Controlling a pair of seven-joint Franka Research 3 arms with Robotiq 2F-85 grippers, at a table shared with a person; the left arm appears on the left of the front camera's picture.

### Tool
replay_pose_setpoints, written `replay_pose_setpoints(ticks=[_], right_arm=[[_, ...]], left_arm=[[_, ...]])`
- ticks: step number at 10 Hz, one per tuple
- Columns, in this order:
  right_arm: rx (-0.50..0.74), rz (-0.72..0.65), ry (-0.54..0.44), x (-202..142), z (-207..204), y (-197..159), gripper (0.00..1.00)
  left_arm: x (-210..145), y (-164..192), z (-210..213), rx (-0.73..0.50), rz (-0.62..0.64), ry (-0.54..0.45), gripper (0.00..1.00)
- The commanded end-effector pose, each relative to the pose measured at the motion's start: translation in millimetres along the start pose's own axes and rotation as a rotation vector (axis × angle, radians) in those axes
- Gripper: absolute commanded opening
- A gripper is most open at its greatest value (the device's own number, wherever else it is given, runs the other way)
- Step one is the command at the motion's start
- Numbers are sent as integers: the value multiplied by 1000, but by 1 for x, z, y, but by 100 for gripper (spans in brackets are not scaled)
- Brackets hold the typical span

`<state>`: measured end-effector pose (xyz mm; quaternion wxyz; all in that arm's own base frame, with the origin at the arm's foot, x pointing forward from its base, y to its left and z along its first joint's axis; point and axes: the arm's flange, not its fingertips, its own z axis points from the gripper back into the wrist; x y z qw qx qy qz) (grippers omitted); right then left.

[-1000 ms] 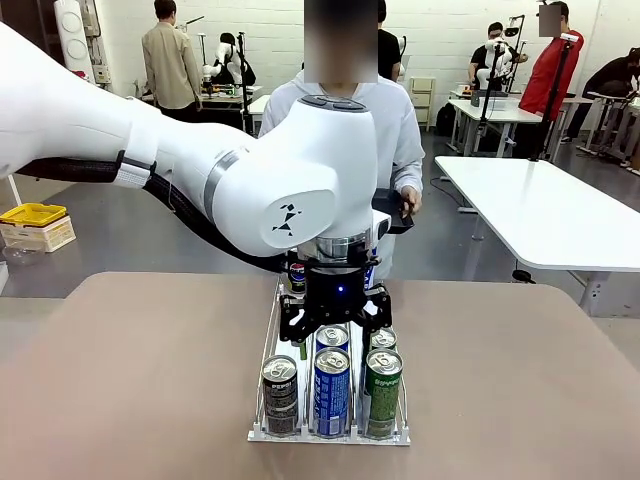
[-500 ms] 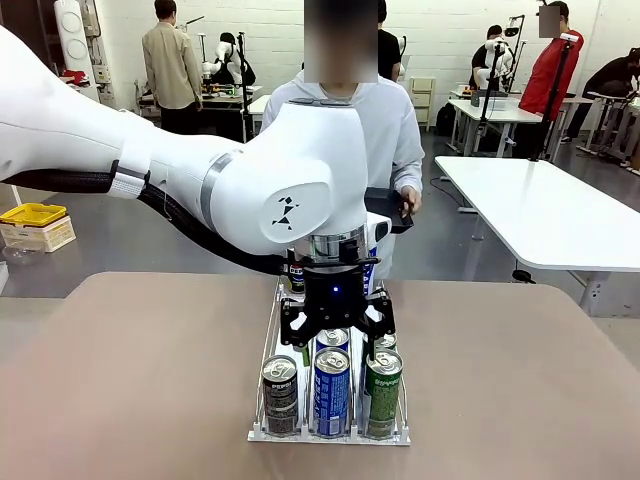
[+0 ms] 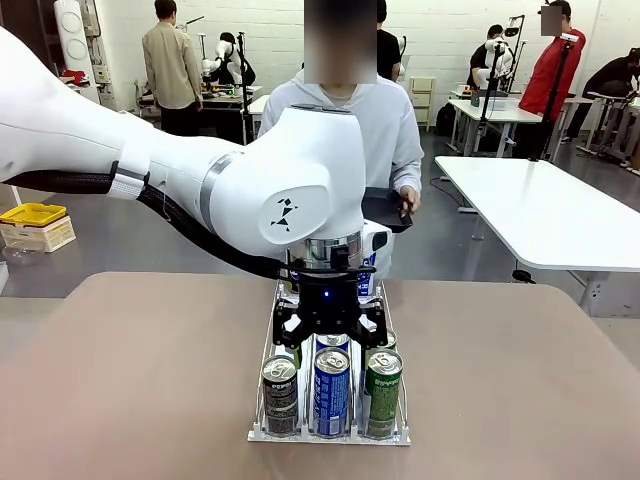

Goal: Retrieve and hand over the desired beverage to the person.
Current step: Pick up another can of the same type that the person held from the Automatic Can Dispenser.

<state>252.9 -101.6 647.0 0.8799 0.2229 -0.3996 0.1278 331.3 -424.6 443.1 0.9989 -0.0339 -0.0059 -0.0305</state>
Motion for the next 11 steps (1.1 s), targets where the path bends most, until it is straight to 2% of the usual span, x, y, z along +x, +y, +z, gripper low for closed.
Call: replay_pose_setpoints(ticks=[1,6,11], right_arm=[[23,2,-4,0,-2,-1,100],[23,2,-4,0,-2,-1,100],[23,2,-4,0,-2,-1,100]], left_arm=[[-1,1,-2,11,-31,-13,100],[1,-1,-11,52,-38,-28,100],[5,0,-18,15,-9,-24,100]])
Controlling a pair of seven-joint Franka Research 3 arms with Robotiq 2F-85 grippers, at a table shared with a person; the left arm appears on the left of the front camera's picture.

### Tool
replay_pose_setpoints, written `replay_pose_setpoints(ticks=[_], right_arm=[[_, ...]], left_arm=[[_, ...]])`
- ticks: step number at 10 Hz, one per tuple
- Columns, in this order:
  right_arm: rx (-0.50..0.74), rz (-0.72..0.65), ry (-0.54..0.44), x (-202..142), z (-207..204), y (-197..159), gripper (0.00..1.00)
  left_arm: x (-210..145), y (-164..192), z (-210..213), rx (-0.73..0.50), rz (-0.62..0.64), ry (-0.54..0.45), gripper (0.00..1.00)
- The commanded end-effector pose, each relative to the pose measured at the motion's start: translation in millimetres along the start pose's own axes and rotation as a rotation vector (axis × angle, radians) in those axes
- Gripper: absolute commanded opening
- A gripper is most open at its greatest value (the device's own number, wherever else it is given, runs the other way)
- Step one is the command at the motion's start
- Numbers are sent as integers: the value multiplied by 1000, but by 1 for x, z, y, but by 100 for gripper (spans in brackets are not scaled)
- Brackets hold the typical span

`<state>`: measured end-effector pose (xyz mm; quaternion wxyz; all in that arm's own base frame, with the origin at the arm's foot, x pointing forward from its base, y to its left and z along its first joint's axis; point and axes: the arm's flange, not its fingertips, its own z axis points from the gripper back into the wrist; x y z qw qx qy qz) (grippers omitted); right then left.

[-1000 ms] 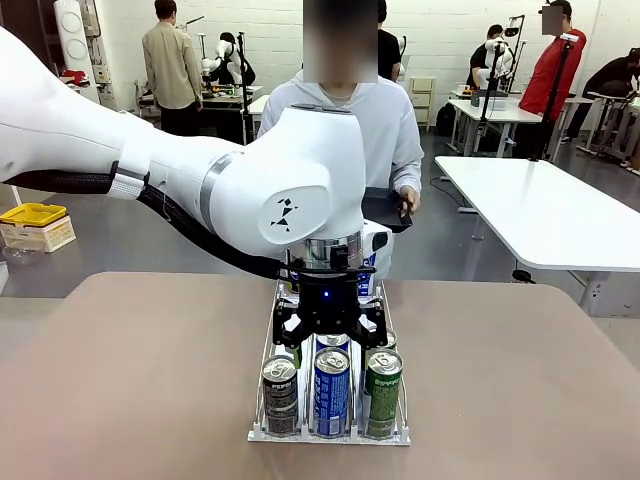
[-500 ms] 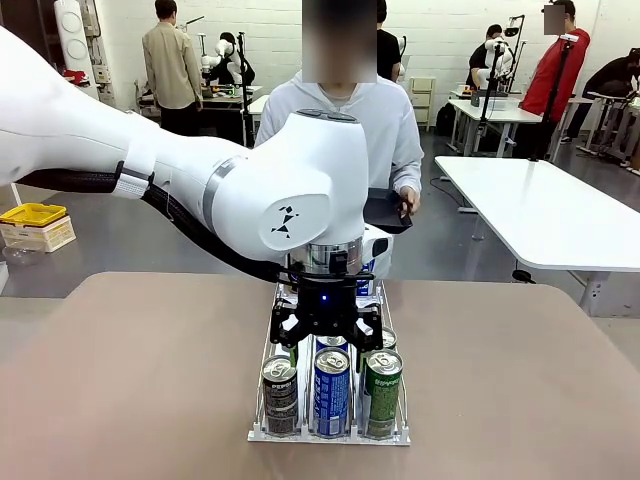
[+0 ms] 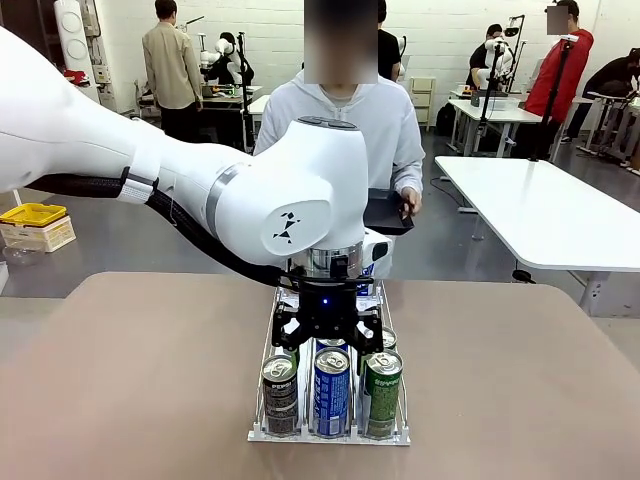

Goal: Retrieve and hand over the desired beverage to the person.
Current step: Pick up another can of the same type that the person held from the Automatic Can Dispenser.

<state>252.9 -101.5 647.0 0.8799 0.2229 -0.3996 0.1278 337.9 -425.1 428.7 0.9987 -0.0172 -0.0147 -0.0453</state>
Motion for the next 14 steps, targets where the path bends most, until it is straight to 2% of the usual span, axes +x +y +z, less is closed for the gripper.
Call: replay_pose_setpoints(ticks=[1,2,3,4,5,6,7,9,10,11,12,13,14], right_arm=[[23,2,-4,0,-2,-1,100],[23,2,-4,0,-2,-1,100],[23,2,-4,0,-2,-1,100],[23,2,-4,0,-2,-1,100],[23,2,-4,0,-2,-1,100],[23,2,-4,0,-2,-1,100],[23,2,-4,0,-2,-1,100],[23,2,-4,0,-2,-1,100],[23,2,-4,0,-2,-1,100],[23,2,-4,0,-2,-1,100],[23,2,-4,0,-2,-1,100],[23,2,-4,0,-2,-1,100],[23,2,-4,0,-2,-1,100]], left_arm=[[-2,0,-4,-16,25,-10,100],[0,1,-4,-25,17,-13,100],[-1,0,-4,-22,19,-13,46],[-1,0,-3,-22,27,-15,46],[-1,0,-2,-25,30,-18,0],[-1,0,0,-32,35,-18,42],[-1,0,0,-33,39,-16,0],[-1,1,-1,-35,43,-4,0],[-1,1,-1,-34,44,0,5],[-1,1,-2,-37,45,3,5],[-1,1,-2,-37,44,4,0],[-2,1,0,-36,44,3,4],[-4,-3,11,-33,36,-15,0]])
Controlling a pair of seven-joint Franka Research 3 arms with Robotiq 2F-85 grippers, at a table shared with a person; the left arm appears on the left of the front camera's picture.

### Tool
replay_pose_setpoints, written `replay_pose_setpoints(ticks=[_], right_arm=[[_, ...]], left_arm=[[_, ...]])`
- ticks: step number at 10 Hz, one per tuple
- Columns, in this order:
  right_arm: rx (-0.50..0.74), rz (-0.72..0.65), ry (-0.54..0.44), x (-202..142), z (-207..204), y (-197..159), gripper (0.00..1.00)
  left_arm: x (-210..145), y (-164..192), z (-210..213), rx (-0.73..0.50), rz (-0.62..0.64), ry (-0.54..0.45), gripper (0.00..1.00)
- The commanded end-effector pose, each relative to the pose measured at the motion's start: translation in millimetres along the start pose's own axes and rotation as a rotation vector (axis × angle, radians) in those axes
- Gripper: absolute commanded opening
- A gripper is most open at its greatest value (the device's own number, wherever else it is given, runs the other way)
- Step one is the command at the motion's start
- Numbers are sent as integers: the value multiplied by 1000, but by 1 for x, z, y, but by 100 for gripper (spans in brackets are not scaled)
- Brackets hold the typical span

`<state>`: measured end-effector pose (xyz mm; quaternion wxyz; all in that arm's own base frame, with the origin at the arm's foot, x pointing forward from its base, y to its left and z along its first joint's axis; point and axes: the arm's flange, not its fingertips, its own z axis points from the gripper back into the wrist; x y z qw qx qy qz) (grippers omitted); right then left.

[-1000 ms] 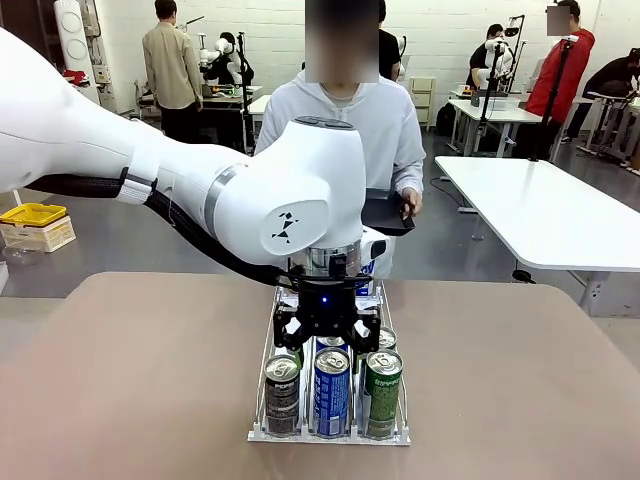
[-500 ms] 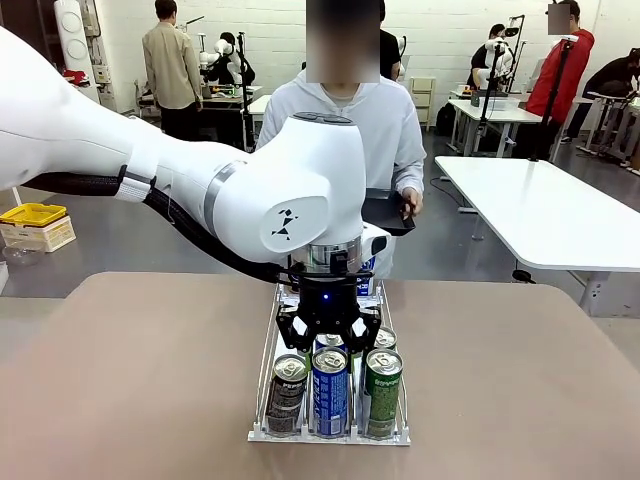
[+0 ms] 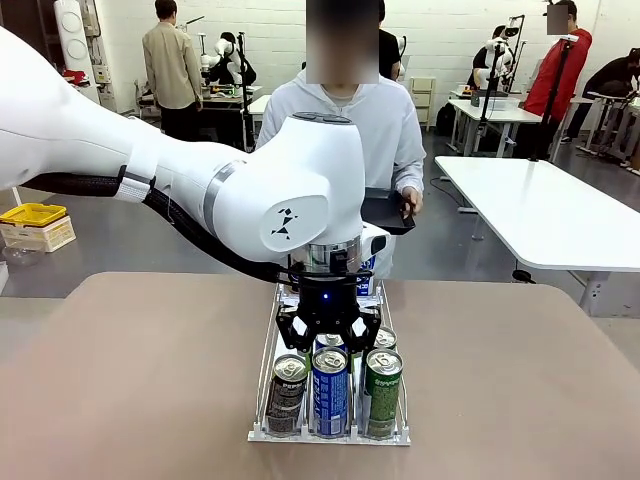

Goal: Retrieve and hand over the desired beverage to the person.
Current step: Pick up another can of the same type that the person held from the Automatic Can Dispenser.

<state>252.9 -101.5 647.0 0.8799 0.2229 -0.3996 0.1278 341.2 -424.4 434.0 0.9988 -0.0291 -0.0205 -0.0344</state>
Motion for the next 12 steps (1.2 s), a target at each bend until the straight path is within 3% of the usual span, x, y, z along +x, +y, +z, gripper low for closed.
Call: replay_pose_setpoints(ticks=[1,4,8,12], right_arm=[[23,2,-4,0,-2,-1,100],[23,2,-4,0,-2,-1,100],[23,2,-4,0,-2,-1,100],[23,2,-4,0,-2,-1,100]], left_arm=[[-10,-11,26,14,17,9,0],[-19,-41,109,67,-19,-81,0],[-6,-69,204,80,-26,-100,0],[3,-66,228,68,8,-90,0]])
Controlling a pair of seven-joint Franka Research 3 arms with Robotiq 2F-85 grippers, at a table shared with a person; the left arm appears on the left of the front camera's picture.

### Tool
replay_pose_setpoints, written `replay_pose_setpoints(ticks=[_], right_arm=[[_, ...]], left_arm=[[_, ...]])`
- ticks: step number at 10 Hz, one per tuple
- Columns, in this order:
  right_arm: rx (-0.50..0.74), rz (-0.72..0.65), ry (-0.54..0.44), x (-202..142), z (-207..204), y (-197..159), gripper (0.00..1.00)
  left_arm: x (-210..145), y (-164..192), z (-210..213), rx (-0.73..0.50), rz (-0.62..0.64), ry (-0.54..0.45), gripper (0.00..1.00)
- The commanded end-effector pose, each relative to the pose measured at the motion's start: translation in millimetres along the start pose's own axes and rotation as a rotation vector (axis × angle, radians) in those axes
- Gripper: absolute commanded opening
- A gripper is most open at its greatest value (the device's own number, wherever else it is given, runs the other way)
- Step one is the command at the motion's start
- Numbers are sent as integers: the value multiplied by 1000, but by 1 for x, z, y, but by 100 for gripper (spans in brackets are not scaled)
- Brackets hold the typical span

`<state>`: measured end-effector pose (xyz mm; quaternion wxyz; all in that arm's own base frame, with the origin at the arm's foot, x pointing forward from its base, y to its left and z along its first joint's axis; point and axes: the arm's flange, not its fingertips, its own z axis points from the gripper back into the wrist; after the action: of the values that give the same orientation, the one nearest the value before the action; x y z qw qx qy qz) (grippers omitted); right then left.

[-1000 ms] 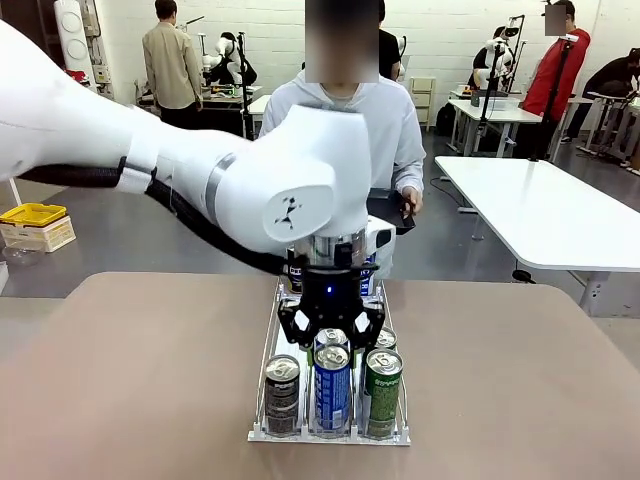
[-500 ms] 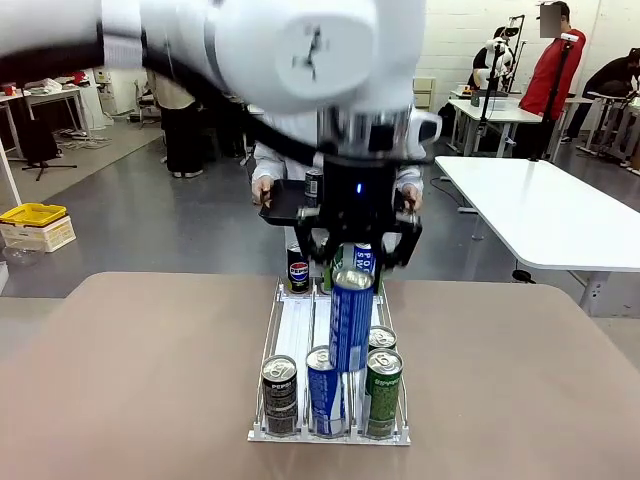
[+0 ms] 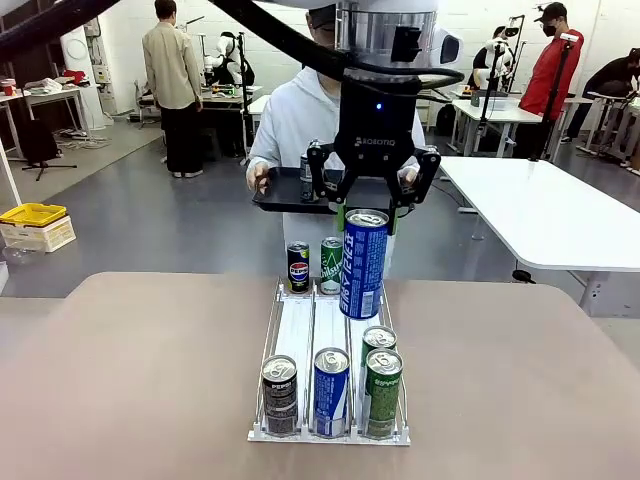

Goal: Retrieve and hand over the desired beverage to the person.
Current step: Pick up another can of the same type that the person held from the Automatic Can Dispenser.

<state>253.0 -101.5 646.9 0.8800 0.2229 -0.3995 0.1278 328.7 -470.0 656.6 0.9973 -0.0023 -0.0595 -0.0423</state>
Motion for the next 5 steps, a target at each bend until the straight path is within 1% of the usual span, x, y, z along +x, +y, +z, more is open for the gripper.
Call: replay_pose_setpoints(ticks=[1,5], right_arm=[[23,2,-4,0,-2,-1,100],[23,2,-4,0,-2,-1,100]], left_arm=[[1,-2,4,-8,8,2,0],[0,0,0,0,0,0,0]])
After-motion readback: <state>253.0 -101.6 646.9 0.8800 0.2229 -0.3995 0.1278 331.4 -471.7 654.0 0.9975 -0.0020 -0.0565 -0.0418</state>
